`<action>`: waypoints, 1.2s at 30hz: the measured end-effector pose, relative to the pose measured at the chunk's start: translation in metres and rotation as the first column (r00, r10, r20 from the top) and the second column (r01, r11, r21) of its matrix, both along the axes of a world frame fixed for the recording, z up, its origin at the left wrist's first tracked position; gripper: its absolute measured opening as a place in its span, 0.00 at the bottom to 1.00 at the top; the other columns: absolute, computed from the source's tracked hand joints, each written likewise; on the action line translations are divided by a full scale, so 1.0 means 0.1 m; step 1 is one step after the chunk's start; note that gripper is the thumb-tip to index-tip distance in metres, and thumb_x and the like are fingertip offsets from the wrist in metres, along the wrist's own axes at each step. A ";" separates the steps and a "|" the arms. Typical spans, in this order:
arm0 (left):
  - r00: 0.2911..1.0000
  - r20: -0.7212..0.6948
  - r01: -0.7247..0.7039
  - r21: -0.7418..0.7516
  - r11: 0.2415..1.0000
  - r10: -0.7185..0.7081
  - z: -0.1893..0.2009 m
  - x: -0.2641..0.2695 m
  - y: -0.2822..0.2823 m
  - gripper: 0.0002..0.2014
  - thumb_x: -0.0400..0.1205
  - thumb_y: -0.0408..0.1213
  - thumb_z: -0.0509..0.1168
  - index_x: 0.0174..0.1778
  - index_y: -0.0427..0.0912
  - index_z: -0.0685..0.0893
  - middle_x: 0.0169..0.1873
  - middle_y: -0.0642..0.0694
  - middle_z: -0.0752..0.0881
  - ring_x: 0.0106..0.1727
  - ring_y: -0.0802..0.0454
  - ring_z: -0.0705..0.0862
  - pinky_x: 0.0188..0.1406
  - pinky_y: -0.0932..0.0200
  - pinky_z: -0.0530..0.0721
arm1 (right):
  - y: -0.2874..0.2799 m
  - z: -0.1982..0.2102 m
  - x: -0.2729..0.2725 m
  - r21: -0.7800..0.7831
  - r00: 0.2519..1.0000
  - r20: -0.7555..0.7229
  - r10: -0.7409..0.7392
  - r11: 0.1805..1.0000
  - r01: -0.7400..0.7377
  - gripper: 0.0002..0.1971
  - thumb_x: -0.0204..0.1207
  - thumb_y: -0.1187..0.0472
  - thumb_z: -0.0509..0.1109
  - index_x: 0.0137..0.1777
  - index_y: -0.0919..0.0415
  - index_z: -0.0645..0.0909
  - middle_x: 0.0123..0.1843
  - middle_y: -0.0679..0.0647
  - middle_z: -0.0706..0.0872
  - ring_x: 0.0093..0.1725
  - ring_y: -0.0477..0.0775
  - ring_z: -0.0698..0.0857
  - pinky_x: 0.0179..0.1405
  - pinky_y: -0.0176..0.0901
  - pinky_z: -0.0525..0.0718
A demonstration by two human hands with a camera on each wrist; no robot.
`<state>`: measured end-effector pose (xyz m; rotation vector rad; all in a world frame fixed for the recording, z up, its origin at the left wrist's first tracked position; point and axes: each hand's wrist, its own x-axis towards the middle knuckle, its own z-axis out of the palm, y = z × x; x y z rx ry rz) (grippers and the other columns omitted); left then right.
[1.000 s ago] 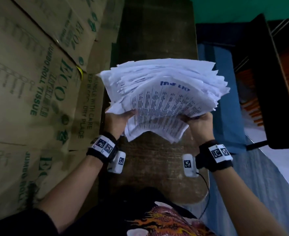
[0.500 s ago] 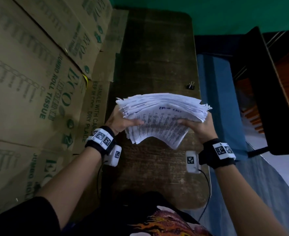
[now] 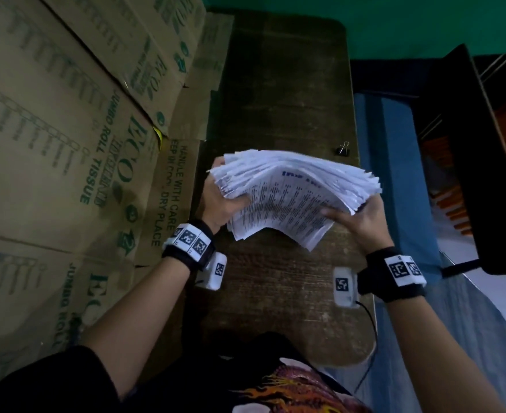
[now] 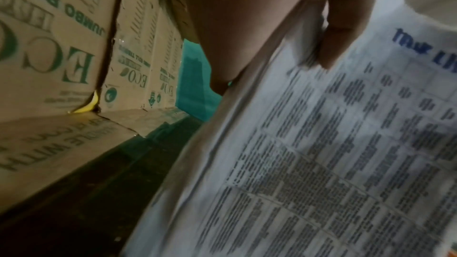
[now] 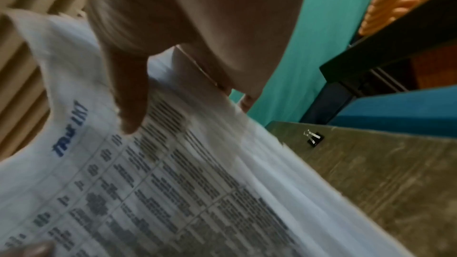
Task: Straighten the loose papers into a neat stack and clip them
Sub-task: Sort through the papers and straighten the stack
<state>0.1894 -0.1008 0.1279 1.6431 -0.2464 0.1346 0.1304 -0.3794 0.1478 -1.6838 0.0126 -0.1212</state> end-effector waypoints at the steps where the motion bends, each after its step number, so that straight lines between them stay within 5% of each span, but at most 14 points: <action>1: 0.999 0.000 0.038 -0.004 0.999 -0.038 -0.05 0.04 0.06 0.28 0.66 0.39 0.79 0.60 0.41 0.78 0.52 0.39 0.84 0.58 0.52 0.85 0.57 0.53 0.84 | -0.06 -0.03 0.00 -0.042 1.000 0.012 0.021 0.999 -0.021 0.32 0.62 0.71 0.83 0.66 0.73 0.75 0.64 0.68 0.82 0.65 0.62 0.83 0.64 0.55 0.83; 4: 0.995 0.036 0.087 0.078 0.993 -0.090 -0.21 0.14 0.18 0.30 0.65 0.50 0.82 0.61 0.55 0.78 0.58 0.31 0.80 0.60 0.34 0.82 0.59 0.35 0.82 | -0.08 -0.07 -0.02 -0.085 0.998 0.036 -0.056 0.995 0.059 0.20 0.68 0.75 0.78 0.59 0.74 0.80 0.55 0.56 0.89 0.56 0.50 0.87 0.55 0.42 0.85; 7: 0.978 -0.025 0.207 0.152 0.967 -0.205 -0.16 0.08 0.12 0.25 0.69 0.56 0.78 0.62 0.61 0.81 0.62 0.52 0.85 0.65 0.50 0.83 0.65 0.38 0.81 | 0.04 -0.14 0.00 -0.128 0.980 0.010 -0.200 0.972 0.199 0.07 0.73 0.73 0.75 0.50 0.72 0.86 0.42 0.48 0.91 0.44 0.44 0.88 0.46 0.49 0.86; 8: 0.978 -0.033 0.207 0.120 0.971 -0.204 -0.13 0.07 0.09 0.26 0.69 0.54 0.78 0.62 0.61 0.82 0.61 0.58 0.86 0.64 0.54 0.83 0.65 0.42 0.82 | 0.06 -0.16 0.02 -0.125 0.975 -0.009 -0.220 0.968 0.217 0.06 0.73 0.72 0.75 0.49 0.72 0.86 0.42 0.53 0.90 0.43 0.47 0.88 0.45 0.54 0.86; 11: 0.993 -0.039 0.116 0.004 0.993 -0.115 -0.11 0.14 0.10 0.30 0.66 0.46 0.82 0.62 0.45 0.81 0.58 0.50 0.87 0.62 0.50 0.85 0.61 0.45 0.83 | 0.06 -0.17 0.05 -0.055 0.976 -0.049 -0.214 0.976 0.211 0.12 0.73 0.73 0.75 0.55 0.64 0.82 0.49 0.55 0.89 0.49 0.50 0.88 0.51 0.50 0.87; 14: 0.988 -0.064 0.140 0.033 0.990 -0.138 -0.05 0.20 0.04 0.28 0.66 0.43 0.82 0.63 0.51 0.83 0.59 0.53 0.87 0.63 0.52 0.85 0.62 0.48 0.84 | 0.12 -0.21 0.08 -0.027 0.982 -0.138 -0.128 0.992 0.126 0.20 0.69 0.74 0.77 0.59 0.57 0.80 0.56 0.55 0.88 0.57 0.53 0.87 0.55 0.50 0.87; 18: 0.991 -0.132 -0.028 0.039 0.999 0.033 0.03 0.27 0.01 0.26 0.62 0.33 0.84 0.55 0.44 0.87 0.53 0.44 0.89 0.55 0.51 0.89 0.58 0.42 0.87 | 0.22 -0.11 0.18 0.002 0.961 -0.127 -0.244 0.969 0.246 0.12 0.64 0.73 0.81 0.41 0.58 0.86 0.40 0.48 0.92 0.43 0.47 0.90 0.45 0.48 0.88; 21: 0.979 -0.189 -0.067 0.041 0.997 0.074 0.16 0.34 0.22 0.33 0.59 0.42 0.85 0.58 0.36 0.83 0.56 0.44 0.88 0.57 0.51 0.87 0.57 0.43 0.86 | 0.13 0.12 0.27 0.036 0.975 -0.067 -0.212 0.976 0.215 0.07 0.62 0.72 0.83 0.35 0.68 0.87 0.36 0.54 0.92 0.39 0.55 0.91 0.40 0.49 0.89; 24: 0.991 -0.116 -0.039 0.227 0.973 0.067 0.48 0.36 0.35 0.44 0.57 0.40 0.85 0.68 0.54 0.72 0.69 0.49 0.76 0.69 0.50 0.77 0.65 0.49 0.81 | 0.08 0.35 0.40 -0.076 0.996 -0.063 -0.057 0.996 0.052 0.11 0.61 0.71 0.84 0.27 0.57 0.87 0.28 0.46 0.88 0.30 0.46 0.87 0.32 0.41 0.86; 27: 0.985 -0.091 0.171 0.582 0.795 -0.145 0.76 0.33 0.19 0.52 0.57 0.41 0.85 0.74 0.64 0.65 0.75 0.57 0.69 0.76 0.52 0.69 0.74 0.42 0.71 | 0.14 0.48 0.54 -0.288 0.993 -0.048 0.111 0.950 -0.120 0.21 0.63 0.72 0.83 0.21 0.46 0.82 0.22 0.36 0.80 0.23 0.30 0.75 0.24 0.26 0.73; 30: 0.905 -0.280 0.420 0.483 0.768 -0.320 0.68 0.34 -0.01 0.28 0.65 0.36 0.82 0.62 0.48 0.84 0.58 0.47 0.87 0.61 0.51 0.84 0.63 0.39 0.82 | 0.29 0.54 0.62 -0.435 0.970 -0.089 0.224 0.868 -0.241 0.15 0.63 0.69 0.84 0.25 0.51 0.85 0.24 0.38 0.81 0.25 0.30 0.74 0.25 0.28 0.72; 32: 0.933 -0.268 0.342 0.441 0.830 -0.242 0.56 0.33 -0.05 0.09 0.70 0.33 0.79 0.44 0.40 0.90 0.42 0.42 0.91 0.48 0.49 0.88 0.54 0.40 0.86 | 0.33 0.50 0.64 -0.442 0.975 -0.100 0.201 0.869 -0.224 0.14 0.64 0.66 0.83 0.27 0.48 0.85 0.23 0.38 0.82 0.24 0.31 0.75 0.26 0.28 0.73; 34: 0.949 -0.277 0.254 0.402 0.879 -0.148 0.47 0.30 -0.03 0.03 0.70 0.31 0.78 0.36 0.42 0.90 0.35 0.45 0.91 0.43 0.51 0.89 0.47 0.48 0.85 | 0.26 0.43 0.60 -0.511 0.970 -0.171 0.174 0.826 -0.239 0.08 0.67 0.61 0.83 0.33 0.50 0.86 0.28 0.42 0.85 0.27 0.35 0.80 0.29 0.34 0.78; 36: 0.950 -0.301 0.187 0.331 0.925 -0.084 0.38 0.31 0.05 0.12 0.70 0.26 0.77 0.29 0.50 0.87 0.29 0.55 0.88 0.35 0.65 0.86 0.42 0.57 0.80 | 0.06 0.27 0.53 -0.635 0.936 -0.342 0.080 0.715 -0.293 0.09 0.64 0.56 0.83 0.38 0.54 0.86 0.34 0.46 0.87 0.34 0.45 0.85 0.36 0.44 0.84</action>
